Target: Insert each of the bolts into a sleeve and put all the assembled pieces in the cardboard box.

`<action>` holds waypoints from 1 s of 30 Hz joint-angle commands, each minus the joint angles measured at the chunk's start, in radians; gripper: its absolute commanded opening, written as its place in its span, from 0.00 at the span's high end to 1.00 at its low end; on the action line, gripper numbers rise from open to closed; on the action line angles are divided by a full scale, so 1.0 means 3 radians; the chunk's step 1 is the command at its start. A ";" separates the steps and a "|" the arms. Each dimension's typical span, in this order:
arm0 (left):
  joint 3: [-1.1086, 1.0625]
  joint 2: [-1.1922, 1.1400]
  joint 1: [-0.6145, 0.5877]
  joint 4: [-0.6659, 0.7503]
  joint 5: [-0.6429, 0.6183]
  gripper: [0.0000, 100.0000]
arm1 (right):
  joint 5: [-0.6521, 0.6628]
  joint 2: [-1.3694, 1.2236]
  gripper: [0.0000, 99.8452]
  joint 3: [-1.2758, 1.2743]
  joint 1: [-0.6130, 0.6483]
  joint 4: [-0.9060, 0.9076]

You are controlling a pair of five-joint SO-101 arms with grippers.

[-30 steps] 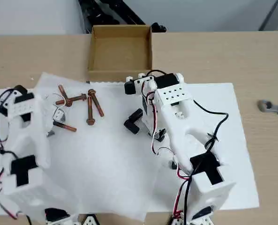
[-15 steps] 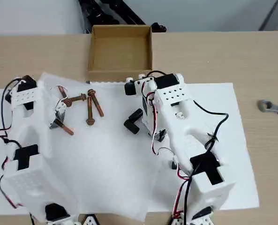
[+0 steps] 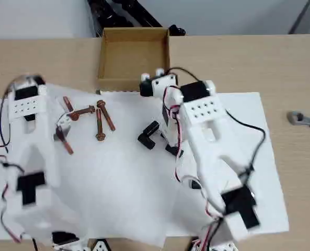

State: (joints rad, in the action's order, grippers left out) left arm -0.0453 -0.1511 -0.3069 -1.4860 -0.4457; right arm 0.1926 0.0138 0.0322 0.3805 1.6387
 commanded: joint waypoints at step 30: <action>-0.0611 0.3682 0.0189 -0.0803 0.1371 0.99 | 0.2731 0.1240 0.91 -0.2071 -0.0734 -0.0197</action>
State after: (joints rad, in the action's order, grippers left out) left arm -0.1726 0.9214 -0.2562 -1.7346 -0.0514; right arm 0.9705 0.3544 -0.5631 0.1657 1.6280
